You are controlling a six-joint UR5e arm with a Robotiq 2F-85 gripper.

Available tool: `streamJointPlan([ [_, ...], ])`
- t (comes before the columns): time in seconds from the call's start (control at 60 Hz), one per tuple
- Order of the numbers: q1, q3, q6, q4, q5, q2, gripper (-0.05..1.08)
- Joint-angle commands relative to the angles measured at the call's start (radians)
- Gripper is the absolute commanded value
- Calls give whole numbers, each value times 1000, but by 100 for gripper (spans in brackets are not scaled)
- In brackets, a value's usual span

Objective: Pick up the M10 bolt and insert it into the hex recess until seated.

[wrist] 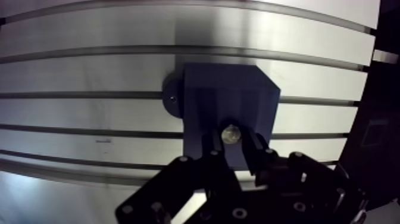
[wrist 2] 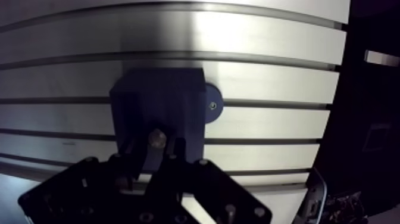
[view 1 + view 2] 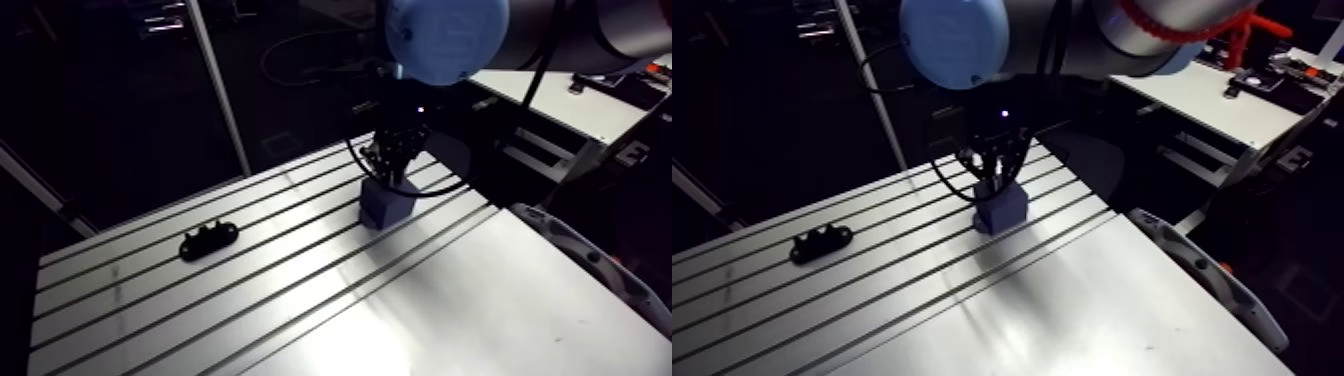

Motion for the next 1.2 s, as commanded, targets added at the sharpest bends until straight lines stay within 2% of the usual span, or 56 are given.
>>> streamJointPlan([
  [0.017,0,0,0,0,-1,0,67],
  [1.2,0,-6,-3,1,-1,9,72],
])
